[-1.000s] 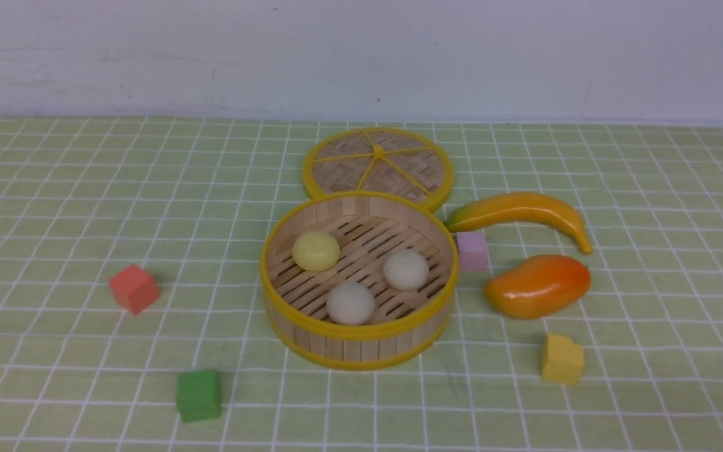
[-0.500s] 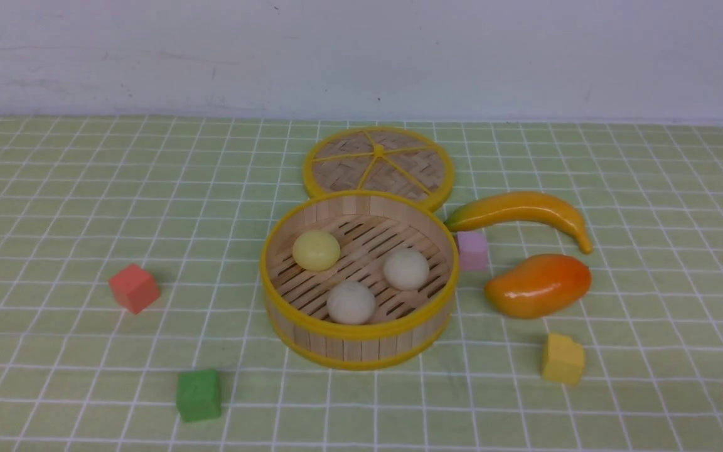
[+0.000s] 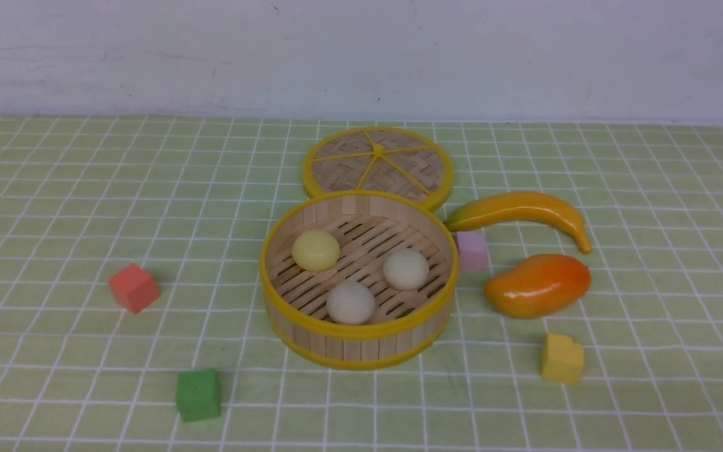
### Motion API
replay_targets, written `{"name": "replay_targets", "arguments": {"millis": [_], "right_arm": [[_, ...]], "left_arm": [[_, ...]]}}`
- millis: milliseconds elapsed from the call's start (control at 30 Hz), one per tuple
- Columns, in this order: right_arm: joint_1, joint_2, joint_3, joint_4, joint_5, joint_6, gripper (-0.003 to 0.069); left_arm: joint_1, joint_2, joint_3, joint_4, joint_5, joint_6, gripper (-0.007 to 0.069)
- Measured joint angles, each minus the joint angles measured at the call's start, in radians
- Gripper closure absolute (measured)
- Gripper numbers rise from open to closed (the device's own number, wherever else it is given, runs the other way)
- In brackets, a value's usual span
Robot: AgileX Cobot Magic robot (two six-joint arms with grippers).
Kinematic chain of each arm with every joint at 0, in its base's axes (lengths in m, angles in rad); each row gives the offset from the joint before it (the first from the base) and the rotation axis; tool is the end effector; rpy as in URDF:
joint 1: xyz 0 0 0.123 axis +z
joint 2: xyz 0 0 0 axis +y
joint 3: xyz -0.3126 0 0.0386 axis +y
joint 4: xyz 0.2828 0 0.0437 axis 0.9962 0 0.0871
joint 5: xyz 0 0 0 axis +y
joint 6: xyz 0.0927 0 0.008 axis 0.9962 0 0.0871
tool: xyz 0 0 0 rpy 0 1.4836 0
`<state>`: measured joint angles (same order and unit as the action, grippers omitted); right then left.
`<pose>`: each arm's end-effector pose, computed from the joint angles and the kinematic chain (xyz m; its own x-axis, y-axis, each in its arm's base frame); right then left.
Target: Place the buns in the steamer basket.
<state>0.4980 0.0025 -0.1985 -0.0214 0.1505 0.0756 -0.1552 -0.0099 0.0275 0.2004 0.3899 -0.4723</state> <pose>0.0429 0.0230 0.2725 0.0903 0.1110 -0.9897 -0.4805 0.8753 0.0544 0.0592 -0.0021 0.1685 -0.3155 -0.2359 -0.9191 -0.0064 0.9691 -0.2466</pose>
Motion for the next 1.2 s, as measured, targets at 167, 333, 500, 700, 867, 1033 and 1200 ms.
{"name": "replay_targets", "arguments": {"millis": [167,333,500,700,867,1033,1200], "right_arm": [[-0.089,0.000,0.000,0.000,0.000,0.000,0.0419],[-0.266,-0.013,0.000,0.000,0.002,0.000,0.0419],[-0.430,-0.013,0.000,0.000,0.013,0.000,0.0419],[-0.562,-0.013,0.022,-0.001,0.082,0.000,0.0419],[-0.578,-0.013,0.183,-0.001,0.086,0.000,0.0419],[-0.578,-0.013,0.222,-0.001,0.216,0.000,0.0419],[-0.578,-0.013,0.219,-0.001,0.229,0.000,0.0419]], "left_arm": [[0.000,0.000,0.000,0.000,0.000,0.000,0.0620],[0.000,0.000,0.000,0.002,0.000,0.000,0.0617],[0.000,0.000,0.000,0.002,0.000,0.000,0.0609],[0.000,0.000,0.000,0.003,0.001,0.000,0.0603],[0.000,0.000,0.000,0.003,0.001,0.000,0.0596],[0.000,0.000,0.000,0.003,0.001,0.000,0.0592],[0.000,0.000,0.000,0.003,0.001,0.000,0.0589]]}}
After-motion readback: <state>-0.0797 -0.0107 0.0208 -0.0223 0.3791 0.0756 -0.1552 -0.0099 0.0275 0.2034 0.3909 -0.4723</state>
